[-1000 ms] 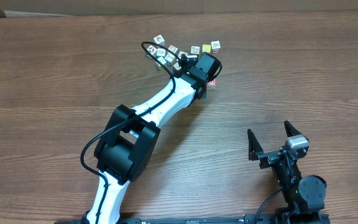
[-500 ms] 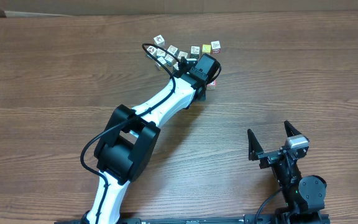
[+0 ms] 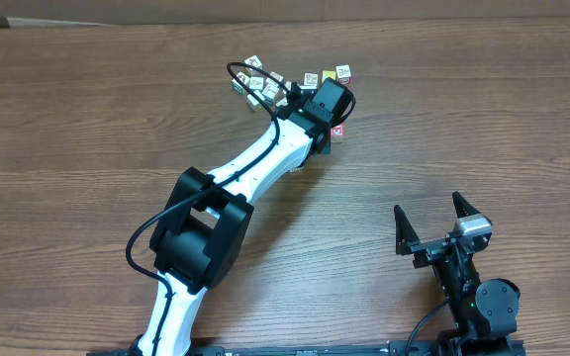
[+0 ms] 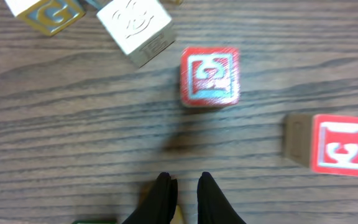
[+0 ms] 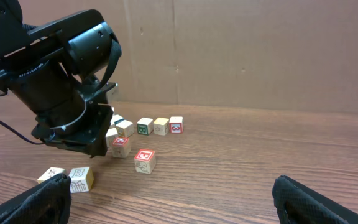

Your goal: Form a horizontal line

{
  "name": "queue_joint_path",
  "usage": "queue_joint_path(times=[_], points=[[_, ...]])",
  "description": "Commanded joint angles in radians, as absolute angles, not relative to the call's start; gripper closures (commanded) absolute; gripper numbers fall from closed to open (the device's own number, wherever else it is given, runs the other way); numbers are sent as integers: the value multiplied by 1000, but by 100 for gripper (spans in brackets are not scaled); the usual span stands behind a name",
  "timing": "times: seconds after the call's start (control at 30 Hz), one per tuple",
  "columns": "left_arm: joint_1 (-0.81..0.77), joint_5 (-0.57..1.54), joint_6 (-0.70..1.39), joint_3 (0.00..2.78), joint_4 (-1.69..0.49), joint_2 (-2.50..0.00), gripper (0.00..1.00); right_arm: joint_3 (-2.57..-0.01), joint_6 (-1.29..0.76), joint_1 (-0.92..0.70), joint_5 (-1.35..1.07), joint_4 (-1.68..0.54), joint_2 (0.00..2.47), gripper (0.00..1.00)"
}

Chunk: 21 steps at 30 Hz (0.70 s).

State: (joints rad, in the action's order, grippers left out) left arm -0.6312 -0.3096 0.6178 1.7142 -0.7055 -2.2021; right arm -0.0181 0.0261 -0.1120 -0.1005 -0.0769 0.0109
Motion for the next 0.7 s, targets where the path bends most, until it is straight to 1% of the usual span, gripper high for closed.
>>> queue_joint_path(times=[0.0, 0.17, 0.23, 0.3, 0.5, 0.67], points=[[-650, -271, 598, 1737, -696, -2193, 89, -8, 31, -109, -103, -74, 3, 0], [-650, -266, 598, 1737, -695, -2193, 87, -8, 31, -109, -103, -74, 3, 0], [-650, -241, 598, 1737, -701, -2193, 89, -8, 31, -109, -103, -74, 3, 0], [-650, -210, 598, 1736, -712, -2194, 96, -8, 31, -109, -103, -74, 3, 0], [-650, -202, 598, 1736, -775, -2194, 96, -8, 31, -109, -103, -74, 3, 0], [-650, -186, 598, 1736, -786, -2194, 96, -8, 31, -109, -103, -74, 3, 0]])
